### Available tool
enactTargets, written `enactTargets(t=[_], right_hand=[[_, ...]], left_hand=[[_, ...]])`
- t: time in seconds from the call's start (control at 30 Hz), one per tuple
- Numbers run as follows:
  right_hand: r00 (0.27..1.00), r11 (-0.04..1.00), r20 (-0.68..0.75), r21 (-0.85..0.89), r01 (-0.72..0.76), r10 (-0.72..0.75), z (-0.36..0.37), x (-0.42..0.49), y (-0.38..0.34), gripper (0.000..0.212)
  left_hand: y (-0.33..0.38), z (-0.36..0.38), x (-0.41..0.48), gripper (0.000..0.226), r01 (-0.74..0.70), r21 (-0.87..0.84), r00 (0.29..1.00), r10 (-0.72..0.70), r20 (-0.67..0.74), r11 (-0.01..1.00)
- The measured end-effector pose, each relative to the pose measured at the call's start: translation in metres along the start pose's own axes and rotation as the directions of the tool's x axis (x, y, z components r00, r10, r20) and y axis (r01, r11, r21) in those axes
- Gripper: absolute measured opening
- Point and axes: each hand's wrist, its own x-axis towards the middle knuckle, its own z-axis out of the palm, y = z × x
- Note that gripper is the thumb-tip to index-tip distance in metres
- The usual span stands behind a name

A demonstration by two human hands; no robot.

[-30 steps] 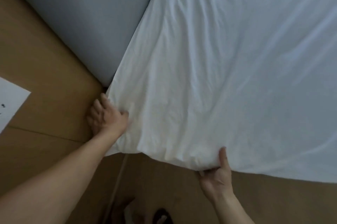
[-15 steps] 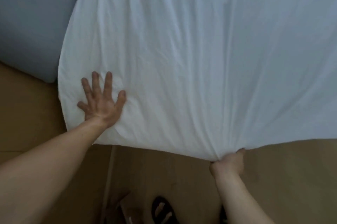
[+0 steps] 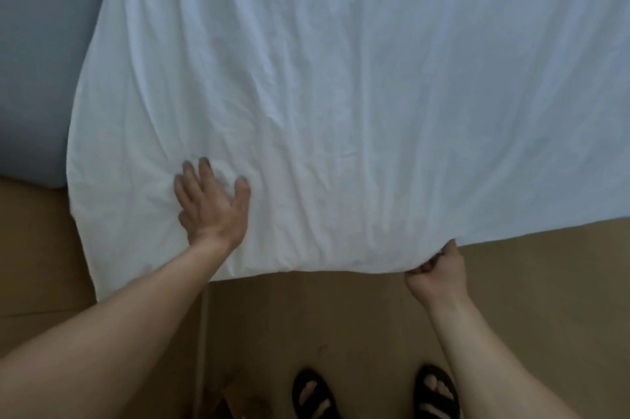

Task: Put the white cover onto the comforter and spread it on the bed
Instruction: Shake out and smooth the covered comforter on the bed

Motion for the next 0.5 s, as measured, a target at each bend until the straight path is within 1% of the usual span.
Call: enactTargets(t=[0.07,0.13,0.2,0.27,0.3,0.33,0.37,0.43,0.47,0.5], right_hand=[[0.987,0.992,-0.148,-0.111,0.051,-0.068,-0.011,-0.005,-0.003,0.03],[0.955,0.971,-0.241,-0.204,0.125,-0.174,-0.027,-0.011,-0.003,0.032],[0.925,0.94,-0.269,-0.285,0.188,-0.267,-0.039,-0.013,-0.001,0.034],[0.9,0.921,-0.292,-0.315,0.228,-0.323,-0.043,-0.013,-0.001,0.034],[0.889,0.917,-0.307,-0.318,0.241,-0.339,-0.042,-0.011,-0.001,0.033],[0.879,0.914,-0.323,-0.32,0.248,-0.351,-0.041,-0.011,-0.002,0.033],[0.872,0.91,-0.33,-0.329,0.253,-0.361,-0.041,-0.01,-0.003,0.033],[0.883,0.923,-0.33,-0.304,0.235,-0.334,-0.045,-0.011,-0.003,0.028],[0.912,0.953,-0.304,-0.209,0.217,-0.275,-0.047,-0.014,-0.005,0.025],[0.948,0.977,-0.239,-0.089,0.195,-0.211,-0.047,-0.017,-0.007,0.027]], left_hand=[[0.007,0.013,-0.024,0.079,-0.071,-0.009,0.996,0.071,0.046,0.997],[0.016,0.023,-0.038,0.086,-0.165,0.02,0.983,0.163,0.082,0.986],[0.026,0.025,-0.043,0.084,-0.303,0.073,0.952,0.298,0.068,0.95],[0.038,0.023,-0.04,0.074,-0.458,0.131,0.888,0.46,0.018,0.879],[0.044,0.021,-0.035,0.07,-0.509,0.147,0.858,0.514,-0.002,0.848],[0.05,0.019,-0.028,0.068,-0.53,0.157,0.842,0.539,-0.016,0.833],[0.057,0.015,-0.02,0.068,-0.526,0.168,0.844,0.537,-0.022,0.834],[0.069,0.009,-0.005,0.07,-0.471,0.195,0.876,0.482,-0.012,0.86],[0.074,0.008,0.001,0.071,-0.436,0.197,0.896,0.443,0.008,0.878],[0.079,0.007,0.006,0.072,-0.405,0.185,0.913,0.405,0.038,0.895]])
